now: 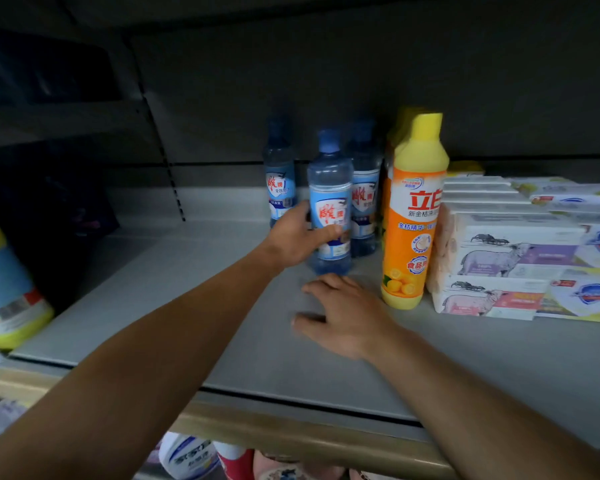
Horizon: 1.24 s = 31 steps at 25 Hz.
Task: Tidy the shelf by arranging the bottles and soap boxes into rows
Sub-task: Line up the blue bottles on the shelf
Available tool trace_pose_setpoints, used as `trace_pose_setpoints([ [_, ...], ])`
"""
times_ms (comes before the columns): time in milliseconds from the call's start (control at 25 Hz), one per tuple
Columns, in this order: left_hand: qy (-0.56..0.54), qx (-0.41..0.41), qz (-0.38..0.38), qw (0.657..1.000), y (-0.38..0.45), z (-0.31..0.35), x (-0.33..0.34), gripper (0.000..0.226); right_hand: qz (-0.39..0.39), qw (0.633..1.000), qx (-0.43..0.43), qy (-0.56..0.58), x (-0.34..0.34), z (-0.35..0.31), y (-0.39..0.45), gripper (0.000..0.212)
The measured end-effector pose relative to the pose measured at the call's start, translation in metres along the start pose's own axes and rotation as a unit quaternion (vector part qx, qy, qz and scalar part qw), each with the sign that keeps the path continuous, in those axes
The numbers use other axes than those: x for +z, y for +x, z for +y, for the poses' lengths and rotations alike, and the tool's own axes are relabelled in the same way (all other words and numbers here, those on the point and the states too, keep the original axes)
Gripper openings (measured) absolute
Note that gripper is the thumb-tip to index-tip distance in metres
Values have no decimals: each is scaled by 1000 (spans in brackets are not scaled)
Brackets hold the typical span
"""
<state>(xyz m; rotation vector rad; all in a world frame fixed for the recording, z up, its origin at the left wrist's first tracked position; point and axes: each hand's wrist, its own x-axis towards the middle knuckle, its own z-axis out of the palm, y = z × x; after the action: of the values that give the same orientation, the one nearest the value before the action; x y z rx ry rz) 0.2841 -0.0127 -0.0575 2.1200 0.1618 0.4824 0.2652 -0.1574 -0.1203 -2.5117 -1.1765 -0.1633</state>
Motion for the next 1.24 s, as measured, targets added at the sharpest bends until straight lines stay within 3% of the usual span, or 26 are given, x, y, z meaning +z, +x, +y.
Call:
trace_pose_setpoints([
  [200,-43,-28,56,997,-52,-26,-60,40,21,999,-9,23,-12,-5,-4,42],
  [280,-42,-20,56,997,-79,-26,-71,36,71,991,4,117,-24,-14,-6,33],
  [400,-62,-6,68,996,-117,-23,-66,31,150,928,-5,341,-49,-38,-1,36],
  [480,-79,-8,37,996,-143,-21,-58,40,129,890,-48,435,-69,-58,2,42],
  [560,-22,-13,-13,1000,-161,-21,-53,55,81,887,-73,449,-80,-74,3,45],
  [640,5,-24,-33,999,-175,-15,-51,60,85,903,-74,414,-87,-83,3,45],
  [760,-133,-37,-32,990,-197,9,-53,40,136,891,-8,432,-94,-84,8,44],
  [880,-318,-128,0,940,-219,46,-54,33,120,831,114,531,-99,-82,12,56],
  [1000,-393,-211,-47,894,-230,82,-64,39,21,781,213,586,-94,-81,11,56],
  [1160,-514,-276,-71,809,-238,100,-74,40,-99,735,247,624,-76,-76,-4,61],
  [1240,-528,-283,-70,798,-241,97,-77,41,-104,718,251,641,-71,-79,-12,55],
])
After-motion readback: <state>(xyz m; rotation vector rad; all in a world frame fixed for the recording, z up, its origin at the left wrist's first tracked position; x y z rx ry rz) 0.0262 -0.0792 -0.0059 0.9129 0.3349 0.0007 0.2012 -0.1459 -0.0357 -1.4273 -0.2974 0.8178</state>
